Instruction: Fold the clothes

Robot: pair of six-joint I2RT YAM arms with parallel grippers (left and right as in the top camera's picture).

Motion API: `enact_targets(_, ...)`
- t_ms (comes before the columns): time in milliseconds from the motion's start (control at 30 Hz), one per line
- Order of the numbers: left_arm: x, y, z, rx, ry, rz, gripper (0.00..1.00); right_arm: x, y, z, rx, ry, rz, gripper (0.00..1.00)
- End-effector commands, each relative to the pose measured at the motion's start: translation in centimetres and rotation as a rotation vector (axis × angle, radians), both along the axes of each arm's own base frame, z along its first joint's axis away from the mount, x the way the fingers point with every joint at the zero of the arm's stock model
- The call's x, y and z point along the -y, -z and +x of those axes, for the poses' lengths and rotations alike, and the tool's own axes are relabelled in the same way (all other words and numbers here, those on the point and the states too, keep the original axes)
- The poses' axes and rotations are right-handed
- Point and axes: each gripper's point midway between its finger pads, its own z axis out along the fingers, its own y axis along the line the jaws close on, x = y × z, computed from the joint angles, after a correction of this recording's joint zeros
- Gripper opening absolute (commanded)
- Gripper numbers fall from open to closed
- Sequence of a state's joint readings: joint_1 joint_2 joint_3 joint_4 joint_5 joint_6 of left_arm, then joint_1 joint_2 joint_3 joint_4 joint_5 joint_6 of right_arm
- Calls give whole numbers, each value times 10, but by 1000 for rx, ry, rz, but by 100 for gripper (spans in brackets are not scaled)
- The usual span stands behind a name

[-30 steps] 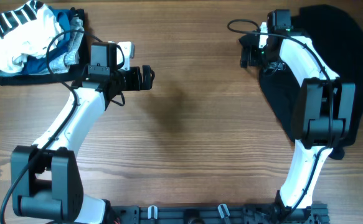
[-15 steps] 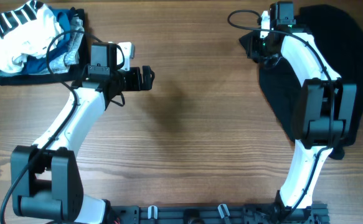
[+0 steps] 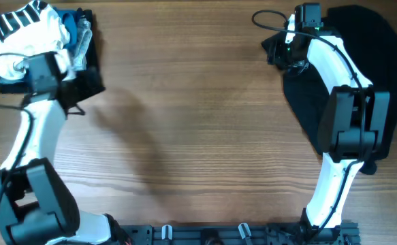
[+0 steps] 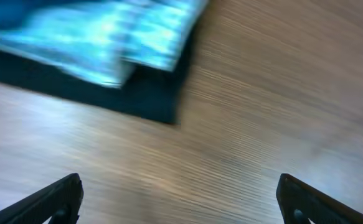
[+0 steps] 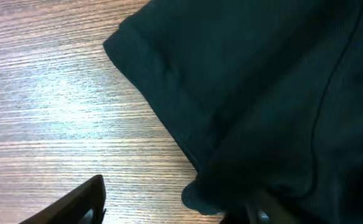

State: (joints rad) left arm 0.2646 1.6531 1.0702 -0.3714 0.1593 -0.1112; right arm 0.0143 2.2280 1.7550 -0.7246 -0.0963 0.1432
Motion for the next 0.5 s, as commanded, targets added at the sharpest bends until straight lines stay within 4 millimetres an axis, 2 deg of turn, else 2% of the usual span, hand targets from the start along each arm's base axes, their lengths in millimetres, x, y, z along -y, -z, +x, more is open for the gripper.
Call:
enact_targets(0, -18, -8, -1, 39, -24, -107, 100, -4, 13, 3, -27, 53, 55, 100)
enact_targets(100, -17, -8, -1, 43, -36, -129, 100, -3, 22, -4, -71, 91, 92, 100)
enact_targets(133, -14, -8, -1, 39, -28, -130, 100, 1, 34, -9, -110, 117, 123, 100)
enact_targets(200, -8, -8, 0, 38, -14, -130, 100, 12, 40, -9, -117, 136, 119, 100)
enact_targets(233, -8, -8, 0, 38, -14, -131, 100, 15, 40, -9, -118, 142, 120, 77)
enact_targets(300, -8, -8, 1, 39, -13, -131, 100, 17, 41, -11, -125, 146, 119, 44)
enact_targets(333, -7, -8, 1, 38, -10, -131, 100, 16, 41, -10, -123, 147, 120, 19)
enact_targets(367, -4, -8, 1, 37, -5, -131, 100, 16, 41, -10, -124, 153, 122, 4)
enact_targets(467, -3, -8, 1, 36, -2, -132, 100, 16, 41, -11, -127, 153, 122, 4)
